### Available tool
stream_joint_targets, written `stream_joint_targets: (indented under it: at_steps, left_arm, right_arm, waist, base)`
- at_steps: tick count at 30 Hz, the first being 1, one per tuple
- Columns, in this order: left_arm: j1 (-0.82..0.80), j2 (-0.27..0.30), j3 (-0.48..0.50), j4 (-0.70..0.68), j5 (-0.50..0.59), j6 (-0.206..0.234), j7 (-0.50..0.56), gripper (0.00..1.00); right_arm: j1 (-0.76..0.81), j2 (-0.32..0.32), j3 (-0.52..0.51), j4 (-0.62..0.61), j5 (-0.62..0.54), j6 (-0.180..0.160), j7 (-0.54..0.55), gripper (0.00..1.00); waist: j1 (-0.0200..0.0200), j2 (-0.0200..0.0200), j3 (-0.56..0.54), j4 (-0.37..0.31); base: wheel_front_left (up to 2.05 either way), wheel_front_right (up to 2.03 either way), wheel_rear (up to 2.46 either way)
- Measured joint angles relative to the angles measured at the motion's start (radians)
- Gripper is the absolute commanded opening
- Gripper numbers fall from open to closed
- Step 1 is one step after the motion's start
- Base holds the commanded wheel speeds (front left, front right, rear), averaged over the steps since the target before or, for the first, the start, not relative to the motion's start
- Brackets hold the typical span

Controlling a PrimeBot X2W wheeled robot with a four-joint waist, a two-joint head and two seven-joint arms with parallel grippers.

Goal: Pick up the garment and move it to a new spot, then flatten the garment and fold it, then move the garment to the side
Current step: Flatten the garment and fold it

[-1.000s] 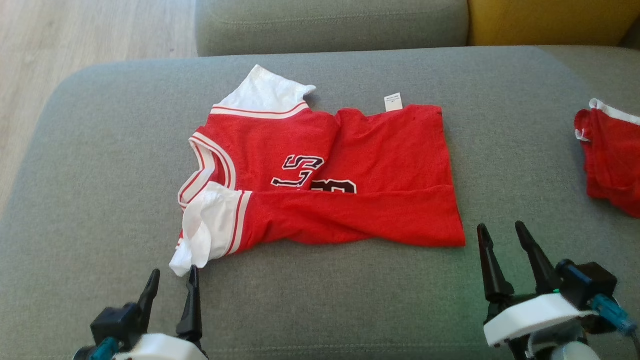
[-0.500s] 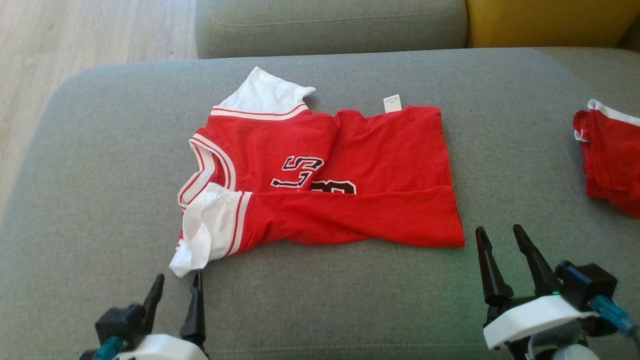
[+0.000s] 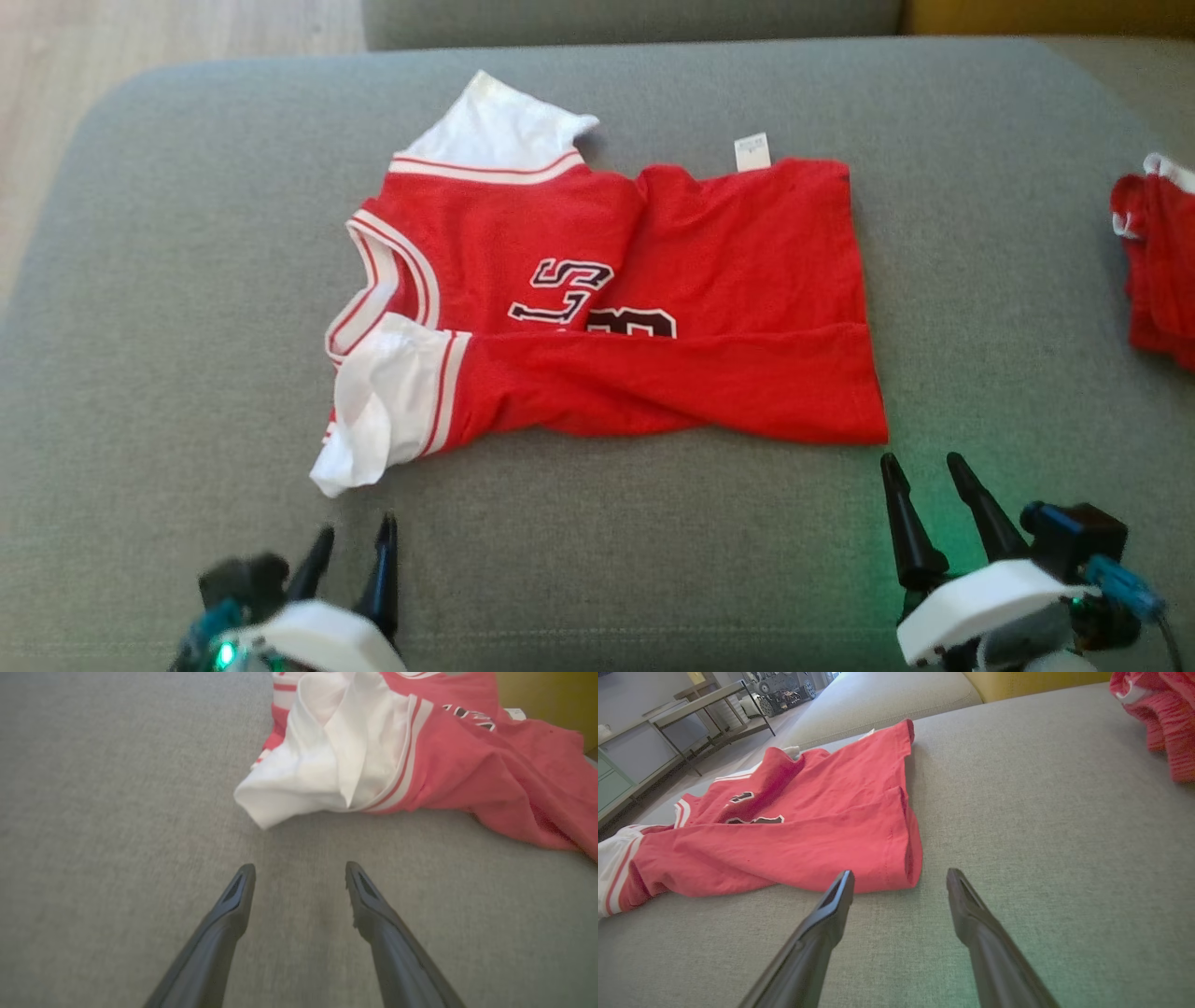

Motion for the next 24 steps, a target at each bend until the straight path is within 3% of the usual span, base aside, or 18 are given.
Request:
stream_joint_targets:
  at_steps: [7, 15, 16, 17, 18, 19, 20, 21, 24]
  left_arm:
    - [-0.123, 0.007, 0.024, 0.074, -0.008, -0.037, -0.041, 1.00]
    - [-0.228, 0.029, 0.012, 0.169, -0.021, -0.120, -0.057, 1.00]
    - [-0.238, 0.030, 0.011, 0.177, -0.027, -0.127, -0.057, 0.82]
    - [-0.246, 0.032, 0.010, 0.186, -0.032, -0.133, -0.057, 0.30]
    - [-0.255, 0.035, 0.008, 0.196, -0.034, -0.139, -0.057, 0.00]
    - [-0.263, 0.038, 0.006, 0.204, -0.034, -0.141, -0.057, 0.00]
    - [-0.270, 0.042, 0.002, 0.215, -0.034, -0.150, -0.058, 0.00]
    - [-0.270, 0.042, 0.002, 0.215, -0.034, -0.150, -0.058, 0.00]
    - [-0.280, 0.044, -0.002, 0.225, -0.034, -0.159, -0.072, 0.00]
  right_arm:
    - [-0.091, 0.000, 0.007, 0.080, 0.008, 0.000, -0.012, 1.00]
    - [-0.218, -0.001, 0.043, 0.244, 0.042, 0.000, -0.020, 1.00]
    - [-0.229, -0.001, 0.044, 0.257, 0.047, 0.000, -0.020, 1.00]
    - [-0.241, -0.001, 0.046, 0.269, 0.057, 0.000, -0.020, 1.00]
    - [-0.254, -0.001, 0.046, 0.282, 0.064, 0.000, -0.020, 1.00]
    - [-0.267, -0.001, 0.047, 0.293, 0.068, 0.000, -0.020, 1.00]
    - [-0.279, -0.001, 0.048, 0.303, 0.071, 0.000, -0.021, 0.38]
    - [-0.279, -0.001, 0.048, 0.303, 0.071, 0.000, -0.021, 0.00]
    - [-0.303, -0.004, 0.051, 0.325, 0.073, 0.000, -0.027, 0.00]
  waist:
    - [0.0000, 0.0000, 0.059, -0.008]
    - [0.0000, 0.0000, 0.126, -0.007]
    - [0.0000, 0.0000, 0.130, -0.007]
    - [0.0000, 0.0000, 0.133, -0.007]
    - [0.0000, 0.0000, 0.135, -0.006]
    - [0.0000, 0.0000, 0.137, -0.005]
    - [0.0000, 0.0000, 0.139, -0.003]
    - [0.0000, 0.0000, 0.139, -0.003]
    - [0.0000, 0.0000, 0.147, -0.001]
  base:
    - [0.00, 0.00, 0.00]
    - [0.00, 0.00, 0.00]
    - [0.00, 0.00, 0.00]
    - [0.00, 0.00, 0.00]
    - [0.00, 0.00, 0.00]
    - [0.00, 0.00, 0.00]
    - [0.00, 0.00, 0.00]
    - [0.00, 0.00, 0.00]
    - [0.00, 0.00, 0.00]
